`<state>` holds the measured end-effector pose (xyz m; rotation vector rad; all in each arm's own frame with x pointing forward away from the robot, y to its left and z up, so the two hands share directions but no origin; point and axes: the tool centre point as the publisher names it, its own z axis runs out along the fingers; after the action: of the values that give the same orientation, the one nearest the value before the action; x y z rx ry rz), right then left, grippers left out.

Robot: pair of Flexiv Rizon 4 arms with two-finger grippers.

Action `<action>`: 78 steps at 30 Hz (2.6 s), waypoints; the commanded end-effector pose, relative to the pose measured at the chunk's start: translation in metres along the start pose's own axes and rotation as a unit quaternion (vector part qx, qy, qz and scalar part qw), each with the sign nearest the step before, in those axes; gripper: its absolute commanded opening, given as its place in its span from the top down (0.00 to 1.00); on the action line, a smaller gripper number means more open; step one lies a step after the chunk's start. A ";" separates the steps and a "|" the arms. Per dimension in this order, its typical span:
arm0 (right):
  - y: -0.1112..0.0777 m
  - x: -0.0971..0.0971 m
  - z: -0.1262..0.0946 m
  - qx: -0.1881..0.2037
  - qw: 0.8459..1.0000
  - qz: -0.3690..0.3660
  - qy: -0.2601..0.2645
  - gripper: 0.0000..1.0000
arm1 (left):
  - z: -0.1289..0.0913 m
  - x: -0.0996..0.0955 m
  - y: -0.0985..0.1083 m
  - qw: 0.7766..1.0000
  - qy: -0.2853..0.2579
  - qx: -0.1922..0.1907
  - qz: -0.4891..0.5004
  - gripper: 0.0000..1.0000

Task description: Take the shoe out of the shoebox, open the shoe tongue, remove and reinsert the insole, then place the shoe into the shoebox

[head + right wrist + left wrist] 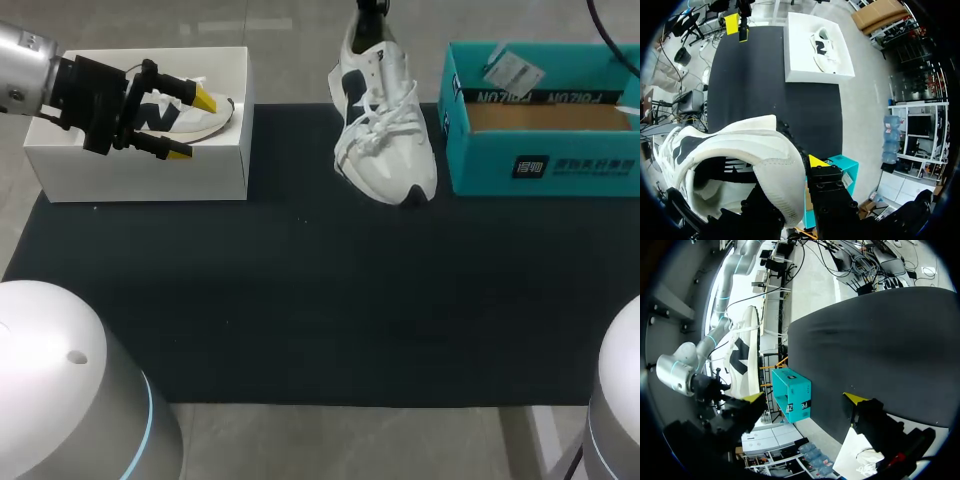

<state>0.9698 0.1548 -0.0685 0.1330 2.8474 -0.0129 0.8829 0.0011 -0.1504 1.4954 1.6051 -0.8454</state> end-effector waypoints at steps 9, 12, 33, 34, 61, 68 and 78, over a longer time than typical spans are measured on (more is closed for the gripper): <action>0.000 0.000 -0.002 0.000 1.000 0.000 0.000 1.00 | 0.000 0.000 0.001 1.000 0.002 0.001 0.000 0.00; 0.000 0.000 -0.002 0.000 1.000 0.000 0.000 1.00 | 0.000 0.000 0.001 1.000 0.002 0.001 0.000 0.00; -0.074 -0.052 0.008 0.044 0.999 0.017 -0.025 1.00 | 0.000 0.000 0.001 1.000 0.002 0.001 0.000 0.00; -0.083 -0.056 0.009 0.047 0.998 0.014 -0.027 1.00 | 0.000 0.000 0.001 1.000 0.002 0.001 0.000 0.00; -0.322 -0.109 0.024 0.104 0.994 -0.005 0.032 1.00 | 0.000 0.000 0.001 1.000 0.002 0.001 0.000 0.00; -0.322 -0.109 0.024 0.104 0.994 -0.005 0.032 1.00 | 0.000 0.000 0.001 1.000 0.002 0.001 0.000 0.00; -0.322 -0.109 0.024 0.104 0.994 -0.005 0.032 1.00 | 0.000 0.000 0.001 1.000 0.002 0.001 0.000 0.00</action>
<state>1.0513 -0.1752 -0.0632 0.1664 2.9040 -0.3145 0.8829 0.0010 -0.1504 1.4954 1.6050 -0.8455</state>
